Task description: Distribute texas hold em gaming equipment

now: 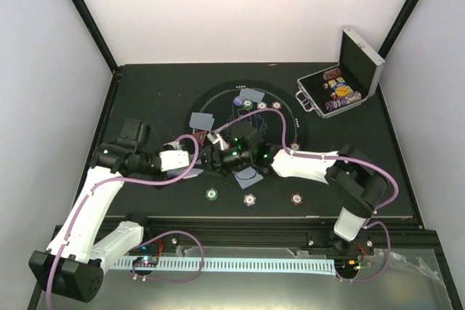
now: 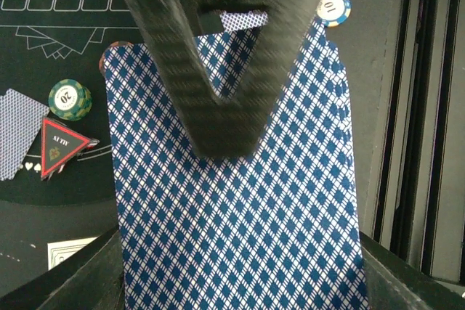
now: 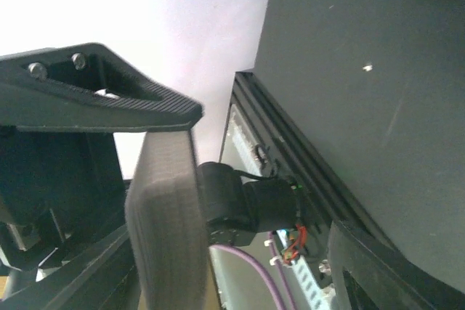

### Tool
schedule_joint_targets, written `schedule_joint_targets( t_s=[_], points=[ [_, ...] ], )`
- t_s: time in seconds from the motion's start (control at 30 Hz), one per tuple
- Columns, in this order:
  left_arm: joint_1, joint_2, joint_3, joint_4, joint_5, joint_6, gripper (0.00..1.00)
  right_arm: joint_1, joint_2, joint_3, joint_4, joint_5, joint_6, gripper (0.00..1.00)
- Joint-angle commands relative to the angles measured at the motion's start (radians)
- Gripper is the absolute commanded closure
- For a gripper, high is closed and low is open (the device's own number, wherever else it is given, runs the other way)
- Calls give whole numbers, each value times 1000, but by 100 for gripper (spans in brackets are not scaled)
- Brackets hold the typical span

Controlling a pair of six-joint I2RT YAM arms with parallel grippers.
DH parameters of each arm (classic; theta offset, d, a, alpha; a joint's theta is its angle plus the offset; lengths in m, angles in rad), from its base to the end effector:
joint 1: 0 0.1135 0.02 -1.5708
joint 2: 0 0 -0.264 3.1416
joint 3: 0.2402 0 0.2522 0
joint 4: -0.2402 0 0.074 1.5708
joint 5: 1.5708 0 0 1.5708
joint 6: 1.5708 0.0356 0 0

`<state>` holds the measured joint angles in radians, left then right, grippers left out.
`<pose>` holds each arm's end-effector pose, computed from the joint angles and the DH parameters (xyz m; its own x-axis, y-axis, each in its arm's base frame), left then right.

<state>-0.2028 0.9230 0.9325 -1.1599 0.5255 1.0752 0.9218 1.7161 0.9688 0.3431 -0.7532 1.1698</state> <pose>0.1412 -0.0473 0.2907 -0.0956 0.7966 -0.5970 0.9649 0.2216 0.1412 0.2046 0.3100 0.2129 -0.9778 -0.1776 -0.1112 -0.1564 0.2650 0.9515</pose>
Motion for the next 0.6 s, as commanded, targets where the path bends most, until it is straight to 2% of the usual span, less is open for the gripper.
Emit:
schedule_joint_targets(
  t_s=[0.0, 0.2, 0.33, 0.57],
  points=[
    [-5, -9, 15, 35, 60, -14, 98, 55, 33, 47, 75, 12, 85, 29],
    [-13, -17, 8, 47, 49, -15, 98, 85, 119, 56, 218, -3, 179, 33],
    [-17, -29, 3, 59, 34, -11, 98, 83, 139, 48, 201, -10, 172, 35],
    [-35, -71, -6, 64, 15, -8, 98, 32, 143, -61, 256, 9, 203, 42]
  ],
)
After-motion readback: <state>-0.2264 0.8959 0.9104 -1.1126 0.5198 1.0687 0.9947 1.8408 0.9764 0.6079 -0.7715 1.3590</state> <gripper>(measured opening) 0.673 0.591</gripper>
